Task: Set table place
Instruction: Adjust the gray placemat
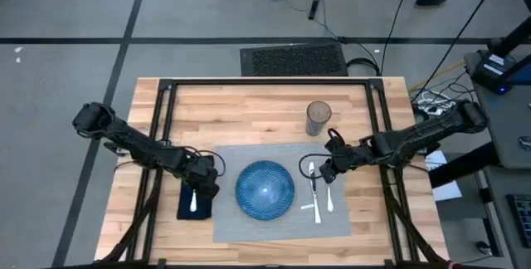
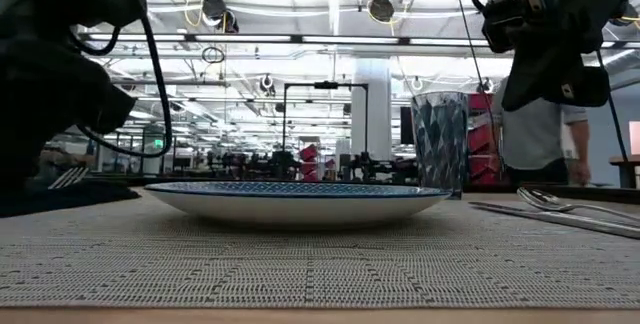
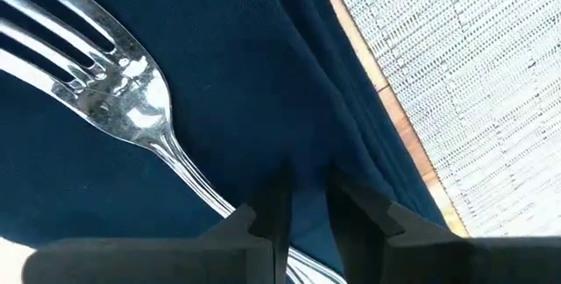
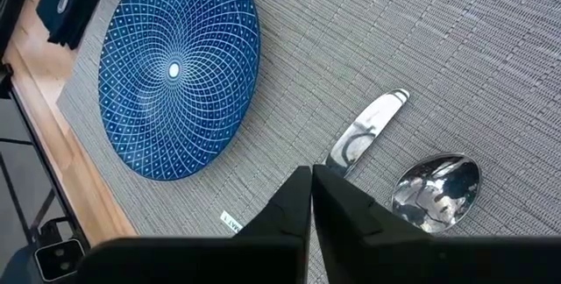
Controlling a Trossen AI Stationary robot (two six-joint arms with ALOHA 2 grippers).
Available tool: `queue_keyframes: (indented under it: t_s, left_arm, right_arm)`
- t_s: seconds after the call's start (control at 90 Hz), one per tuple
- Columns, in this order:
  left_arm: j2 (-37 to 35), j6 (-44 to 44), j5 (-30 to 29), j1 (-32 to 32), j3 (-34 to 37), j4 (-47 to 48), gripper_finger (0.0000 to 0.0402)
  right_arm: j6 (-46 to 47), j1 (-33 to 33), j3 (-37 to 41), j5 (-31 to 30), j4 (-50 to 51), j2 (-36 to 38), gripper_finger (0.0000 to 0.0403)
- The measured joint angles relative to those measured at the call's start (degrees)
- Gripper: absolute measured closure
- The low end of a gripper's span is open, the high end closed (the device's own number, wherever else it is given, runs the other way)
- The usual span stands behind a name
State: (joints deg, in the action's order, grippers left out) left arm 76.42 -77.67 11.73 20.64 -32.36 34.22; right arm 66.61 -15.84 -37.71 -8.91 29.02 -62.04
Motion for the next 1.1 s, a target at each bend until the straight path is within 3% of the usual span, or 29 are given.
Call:
queue_keyframes:
  t_s: [0.4, 0.678, 0.822, 1.1]
  left_arm:
    - [-1.5, 0.5, -1.3, 0.0, -4.3, 1.4, 0.0341]
    - [-4.1, 3.3, -12.1, -0.4, -8.1, 0.4, 0.0341]
    - [-2.9, 7.2, -16.5, -3.7, -8.2, -2.0, 0.0341]
    - [3.6, 15.5, -15.5, -11.9, -8.2, -4.0, 0.0341]
  right_arm:
    - [0.2, 0.0, 0.0, 0.4, -1.9, 1.5, 0.0403]
    - [0.1, 0.1, 0.0, 0.0, -2.2, 4.3, 0.0403]
    - [-1.3, 1.3, 0.0, -0.2, -2.1, 4.4, 0.0403]
    - [-3.0, 3.5, 0.0, -0.1, -2.1, 4.4, 0.0403]
